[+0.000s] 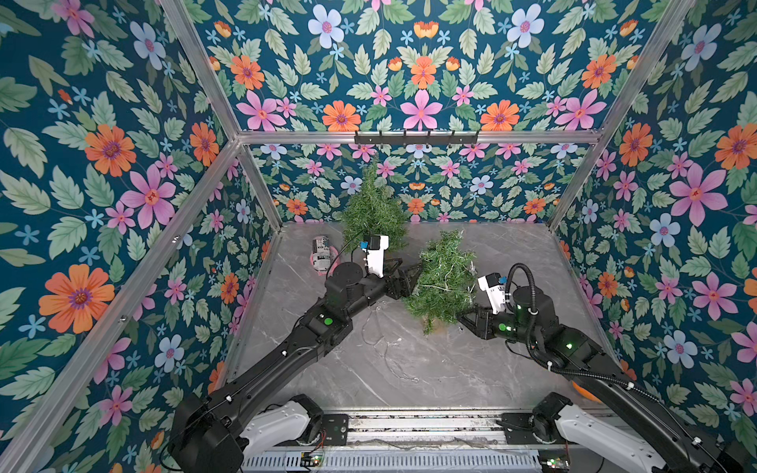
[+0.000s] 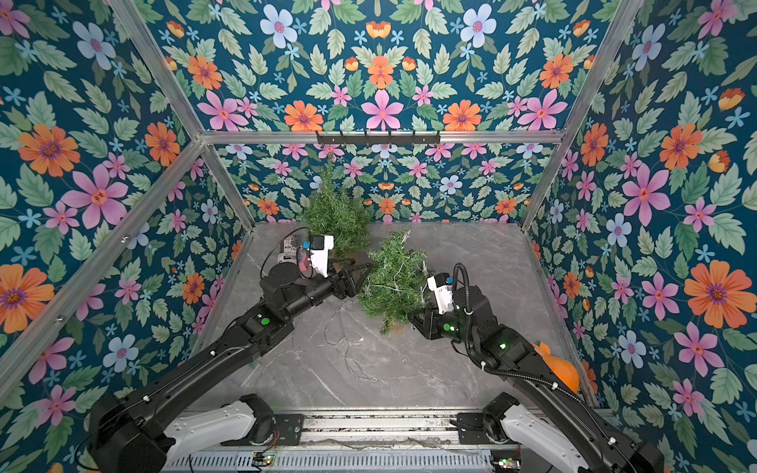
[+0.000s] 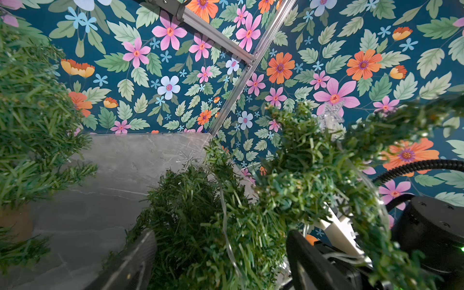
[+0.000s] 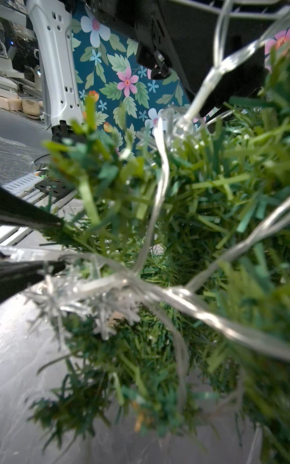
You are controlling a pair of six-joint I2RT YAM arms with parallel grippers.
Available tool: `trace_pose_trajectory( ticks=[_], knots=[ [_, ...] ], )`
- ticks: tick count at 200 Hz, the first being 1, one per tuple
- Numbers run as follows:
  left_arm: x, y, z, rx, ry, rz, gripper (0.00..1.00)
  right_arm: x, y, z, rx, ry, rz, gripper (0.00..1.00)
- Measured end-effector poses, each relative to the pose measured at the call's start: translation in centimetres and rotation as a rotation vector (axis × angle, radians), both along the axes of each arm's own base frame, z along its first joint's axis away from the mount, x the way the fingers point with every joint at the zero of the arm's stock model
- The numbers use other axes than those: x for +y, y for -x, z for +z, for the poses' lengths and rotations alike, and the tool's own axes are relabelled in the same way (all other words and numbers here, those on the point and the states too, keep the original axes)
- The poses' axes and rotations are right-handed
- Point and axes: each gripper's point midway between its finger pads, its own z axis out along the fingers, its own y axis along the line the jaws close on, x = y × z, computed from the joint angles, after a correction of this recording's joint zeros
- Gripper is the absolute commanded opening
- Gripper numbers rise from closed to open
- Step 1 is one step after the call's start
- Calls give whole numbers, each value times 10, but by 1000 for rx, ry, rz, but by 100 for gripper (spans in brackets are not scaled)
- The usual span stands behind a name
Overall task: Wrap string light around the christmas tree
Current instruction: Wrap the light string around the Christmas tree.
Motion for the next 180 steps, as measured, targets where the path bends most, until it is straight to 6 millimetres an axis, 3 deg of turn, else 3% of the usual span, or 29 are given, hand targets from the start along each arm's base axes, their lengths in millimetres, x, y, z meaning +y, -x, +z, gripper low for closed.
trace_pose_trajectory(
  ticks=[33, 90, 135, 180],
  knots=[
    [-1, 0, 1, -5, 3, 3, 84, -2, -1, 1, -15, 2, -9, 42],
    [13, 1, 15, -55, 7, 61, 84, -12, 9, 16, -107, 25, 4, 88],
    [41, 9, 18, -91, -8, 153, 86, -26, 24, 38, -182, 50, 12, 89],
    [82, 25, 16, -124, 0, 274, 86, -43, 35, 97, -431, 24, -7, 87]
  ],
)
